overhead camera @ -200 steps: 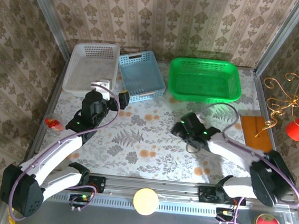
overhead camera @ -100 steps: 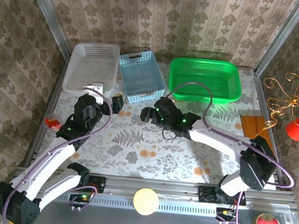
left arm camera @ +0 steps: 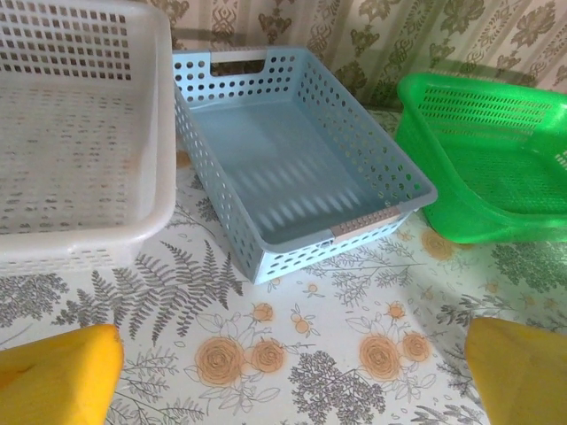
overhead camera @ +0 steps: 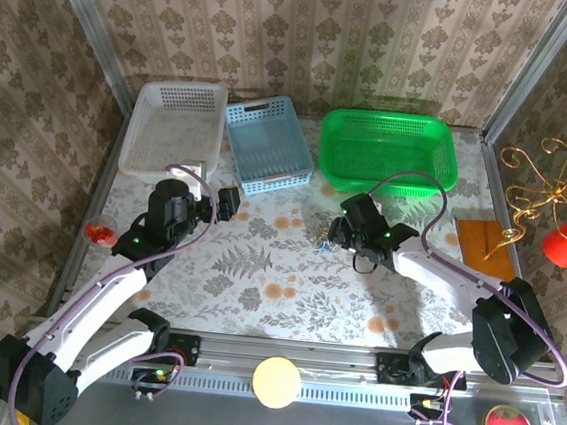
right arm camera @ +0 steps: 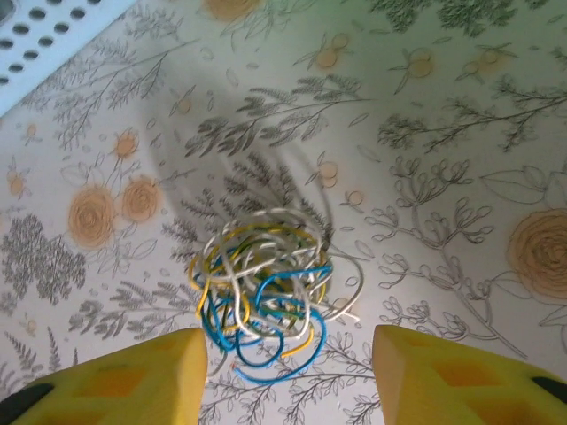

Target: Untangle the cables

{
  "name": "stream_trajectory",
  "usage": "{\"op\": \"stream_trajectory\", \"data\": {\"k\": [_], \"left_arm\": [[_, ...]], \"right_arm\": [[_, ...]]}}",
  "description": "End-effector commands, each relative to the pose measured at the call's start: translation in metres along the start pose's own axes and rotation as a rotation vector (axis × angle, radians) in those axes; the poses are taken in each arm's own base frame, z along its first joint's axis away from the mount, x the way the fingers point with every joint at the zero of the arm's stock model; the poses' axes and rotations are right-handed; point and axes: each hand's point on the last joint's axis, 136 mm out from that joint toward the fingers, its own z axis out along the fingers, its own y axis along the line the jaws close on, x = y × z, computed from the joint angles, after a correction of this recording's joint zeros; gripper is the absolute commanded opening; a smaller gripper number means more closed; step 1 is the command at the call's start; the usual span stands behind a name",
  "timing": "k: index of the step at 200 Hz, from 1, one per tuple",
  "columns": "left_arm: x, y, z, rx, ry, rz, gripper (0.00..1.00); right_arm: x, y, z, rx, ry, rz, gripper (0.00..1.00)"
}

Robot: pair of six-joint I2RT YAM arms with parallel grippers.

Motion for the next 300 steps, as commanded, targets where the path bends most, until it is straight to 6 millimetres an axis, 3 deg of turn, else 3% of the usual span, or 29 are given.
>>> {"op": "stream_trajectory", "data": {"k": [1, 55, 84, 165, 266, 300], "left_arm": [[-0.001, -0.003, 0.000, 0.022, 0.007, -0.032, 1.00], [0.003, -0.007, 0.004, 0.040, 0.030, -0.039, 1.00], [0.004, -0.009, 0.006, 0.051, 0.041, -0.044, 1.00], [0.010, -0.012, 0.008, 0.067, 0.059, -0.068, 1.00], [0.010, -0.012, 0.008, 0.071, 0.061, -0.068, 1.00], [0.011, -0.012, 0.007, 0.069, 0.062, -0.067, 1.00]], "right_arm": [[0.007, 0.015, -0.001, -0.058, 0.016, -0.035, 0.49], [0.020, 0.030, -0.003, -0.050, -0.006, -0.089, 0.43], [0.028, 0.029, 0.011, 0.037, 0.009, -0.152, 0.40], [0.026, 0.028, 0.022, 0.142, -0.035, -0.214, 0.28], [0.029, 0.029, 0.033, 0.163, -0.018, -0.225, 0.27], [0.028, 0.031, 0.037, 0.165, -0.016, -0.235, 0.19]]}}
